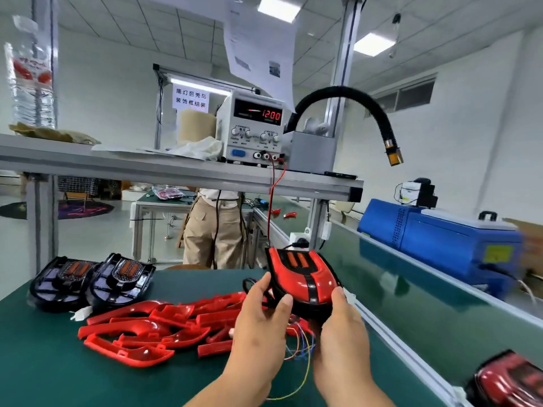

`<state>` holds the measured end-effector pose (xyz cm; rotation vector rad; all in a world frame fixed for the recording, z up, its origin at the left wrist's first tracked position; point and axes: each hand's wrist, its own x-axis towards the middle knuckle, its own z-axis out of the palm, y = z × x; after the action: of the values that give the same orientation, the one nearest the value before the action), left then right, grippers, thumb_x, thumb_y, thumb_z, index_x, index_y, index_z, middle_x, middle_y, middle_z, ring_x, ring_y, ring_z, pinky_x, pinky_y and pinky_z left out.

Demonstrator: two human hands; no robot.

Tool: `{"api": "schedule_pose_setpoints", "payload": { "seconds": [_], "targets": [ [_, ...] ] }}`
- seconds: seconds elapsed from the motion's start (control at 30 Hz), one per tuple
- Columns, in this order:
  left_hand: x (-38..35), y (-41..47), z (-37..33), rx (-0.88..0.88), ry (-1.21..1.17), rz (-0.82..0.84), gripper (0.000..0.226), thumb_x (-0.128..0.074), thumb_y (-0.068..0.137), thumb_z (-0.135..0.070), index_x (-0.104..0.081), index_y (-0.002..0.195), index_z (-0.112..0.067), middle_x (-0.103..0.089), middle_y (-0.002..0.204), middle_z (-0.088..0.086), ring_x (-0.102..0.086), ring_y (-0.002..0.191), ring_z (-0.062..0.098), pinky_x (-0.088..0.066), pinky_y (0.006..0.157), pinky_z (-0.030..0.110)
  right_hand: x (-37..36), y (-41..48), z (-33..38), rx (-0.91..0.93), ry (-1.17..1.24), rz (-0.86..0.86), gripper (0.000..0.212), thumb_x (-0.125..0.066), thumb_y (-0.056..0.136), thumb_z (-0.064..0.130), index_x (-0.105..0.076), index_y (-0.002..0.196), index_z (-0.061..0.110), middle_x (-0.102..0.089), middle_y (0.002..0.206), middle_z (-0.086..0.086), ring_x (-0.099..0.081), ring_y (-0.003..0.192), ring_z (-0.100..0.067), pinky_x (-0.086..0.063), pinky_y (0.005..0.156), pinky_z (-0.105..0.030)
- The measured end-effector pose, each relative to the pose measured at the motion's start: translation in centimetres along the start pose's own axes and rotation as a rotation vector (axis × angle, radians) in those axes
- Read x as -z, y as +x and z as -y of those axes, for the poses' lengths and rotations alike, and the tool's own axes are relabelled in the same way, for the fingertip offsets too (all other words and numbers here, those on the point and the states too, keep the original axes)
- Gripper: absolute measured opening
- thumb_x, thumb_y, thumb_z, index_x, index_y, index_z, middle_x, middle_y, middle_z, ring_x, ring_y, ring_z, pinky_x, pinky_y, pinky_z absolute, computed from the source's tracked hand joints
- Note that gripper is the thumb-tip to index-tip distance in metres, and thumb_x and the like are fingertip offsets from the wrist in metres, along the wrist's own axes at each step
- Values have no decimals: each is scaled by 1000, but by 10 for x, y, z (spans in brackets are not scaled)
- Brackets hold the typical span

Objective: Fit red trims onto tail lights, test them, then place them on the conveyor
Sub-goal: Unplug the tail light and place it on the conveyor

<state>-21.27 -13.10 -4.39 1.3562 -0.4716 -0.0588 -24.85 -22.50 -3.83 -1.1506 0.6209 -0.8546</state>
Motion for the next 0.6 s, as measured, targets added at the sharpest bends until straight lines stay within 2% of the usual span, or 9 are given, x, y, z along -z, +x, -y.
{"api": "schedule_pose_setpoints", "payload": {
  "seconds": [0.03,0.07,0.13,0.17,0.3,0.37,0.43,0.5,0.6],
  "targets": [
    [-13,1,0,22,-15,32,41,-62,95,-19,-48,129,-39,-62,125,-11,-59,118,7,-45,107,33,10,4,7,-15,29,-26,32,-50,98,45,-62,101,16,-69,96,-11,-68,85,-28,-56,74,-46],
    [-27,3,-1,47,-35,65,39,-62,95,-18,-49,125,-40,-63,123,-9,-60,116,9,-45,107,35,22,10,14,-18,62,-54,30,-51,98,42,-61,102,14,-70,96,-13,-69,81,-29,-57,67,-43],
    [-56,8,0,108,-77,130,33,-61,96,-16,-53,116,-41,-67,118,-4,-63,112,13,-47,104,37,44,23,28,-18,101,-122,25,-52,99,37,-58,102,12,-68,92,-11,-66,71,-22,-49,49,-29],
    [-72,11,0,145,-113,168,31,-61,96,-14,-56,115,-39,-68,117,-1,-64,111,16,-48,103,39,55,31,36,-17,102,-155,25,-52,99,35,-57,104,11,-67,92,-11,-64,71,-21,-47,49,-28],
    [-136,30,0,280,-219,254,23,-60,94,-9,-64,111,-24,-72,104,5,-68,97,21,-52,96,40,92,66,63,-15,115,-233,31,-56,97,28,-55,113,2,-62,96,-15,-60,84,-27,-49,75,-40],
    [-164,40,-3,320,-217,244,13,-62,93,-9,-67,100,-19,-73,90,5,-66,88,21,-53,87,36,107,86,75,-32,157,-256,29,-58,96,25,-54,114,2,-61,94,-11,-59,81,-22,-47,71,-35],
    [-188,51,-5,350,-183,257,9,-62,92,-9,-68,97,-13,-71,90,9,-66,90,27,-53,89,38,116,105,85,-40,163,-285,26,-58,96,25,-55,113,6,-61,94,-10,-58,78,-21,-46,65,-33],
    [-206,62,-8,374,-151,285,6,-60,91,-6,-66,91,-6,-68,86,12,-63,84,29,-50,88,38,122,123,92,-48,141,-310,23,-58,95,24,-59,110,6,-61,92,-12,-57,76,-23,-48,71,-38],
    [-226,78,-9,419,-178,310,13,-57,93,-1,-63,104,-3,-63,83,10,-61,76,22,-51,90,40,126,146,100,-71,131,-344,16,-59,93,21,-62,100,7,-60,83,-12,-55,69,-24,-47,65,-37]
  ]
}}
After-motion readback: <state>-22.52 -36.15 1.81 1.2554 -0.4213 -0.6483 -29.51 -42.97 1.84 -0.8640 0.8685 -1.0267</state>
